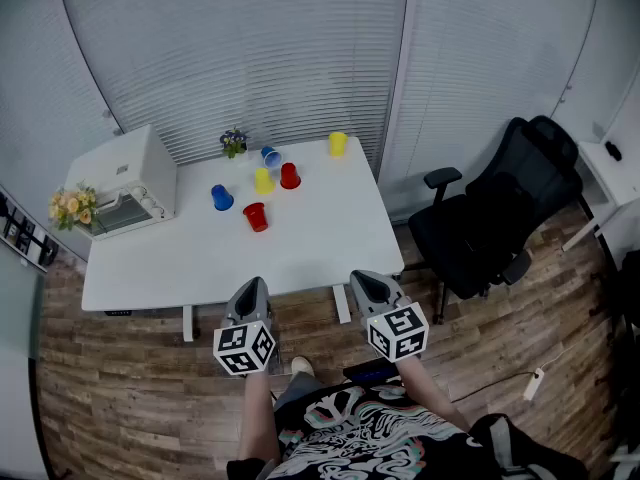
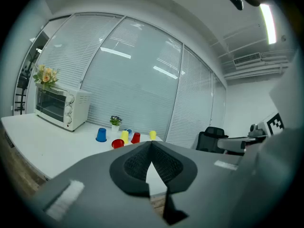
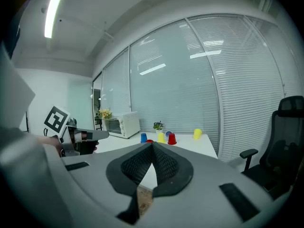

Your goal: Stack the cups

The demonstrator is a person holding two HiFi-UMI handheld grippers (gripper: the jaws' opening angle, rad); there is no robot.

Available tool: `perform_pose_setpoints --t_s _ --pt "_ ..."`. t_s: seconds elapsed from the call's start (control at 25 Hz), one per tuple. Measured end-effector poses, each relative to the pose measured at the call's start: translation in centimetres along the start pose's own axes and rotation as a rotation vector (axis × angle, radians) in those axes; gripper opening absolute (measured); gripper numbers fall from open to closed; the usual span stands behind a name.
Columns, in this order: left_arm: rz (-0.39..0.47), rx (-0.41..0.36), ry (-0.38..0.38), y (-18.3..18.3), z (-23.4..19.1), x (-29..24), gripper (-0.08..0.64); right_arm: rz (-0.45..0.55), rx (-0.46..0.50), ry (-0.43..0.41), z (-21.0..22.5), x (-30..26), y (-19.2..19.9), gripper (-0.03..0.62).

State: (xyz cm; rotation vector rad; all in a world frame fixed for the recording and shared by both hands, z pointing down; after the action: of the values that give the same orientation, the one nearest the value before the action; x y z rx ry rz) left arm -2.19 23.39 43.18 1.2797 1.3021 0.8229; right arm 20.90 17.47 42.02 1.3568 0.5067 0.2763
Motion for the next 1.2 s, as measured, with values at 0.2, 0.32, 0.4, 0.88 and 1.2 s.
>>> perform_pose_setpoints --t_s 0.2,0.32,0.4,0.88,1.2 --pt "0.011 -0.009 0.001 -0.4 0.3 0.1 0.001 0.001 0.003 0.006 0.4 0.2 -0.2 0.0" --pt "0.012 -0.005 0.002 -0.4 0.3 -0.1 0.0 0.009 -0.012 0.007 0.8 0.1 -0.1 0.0" --pt "0.011 0.004 -0.001 -0.4 0.2 -0.3 0.002 0.015 -0.039 0.004 1.3 0.0 0.0 0.0" --pt "-0.041 0.04 -0.063 1.3 -3.4 -4.5 0.006 -0.09 -0.063 -0.056 3.7 -6.5 1.7 0.077" --pt "-0.174 -0.187 -0.006 2.0 -8.9 -14.6 0.159 -0.193 -0.065 -0.078 6.3 -17.3 2.4 0.094"
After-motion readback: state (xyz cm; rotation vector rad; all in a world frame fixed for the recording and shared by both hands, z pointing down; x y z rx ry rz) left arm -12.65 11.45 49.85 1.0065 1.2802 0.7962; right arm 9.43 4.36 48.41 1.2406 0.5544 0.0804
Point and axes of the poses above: the fingertips, and each gripper's own axes: x backward along the fingers, z to its right, y out of its underside, the point moved 5 cm from there along x, backward along the fingers, and after that the axes turned 12 degrees about -y, right-handed, at the moved point
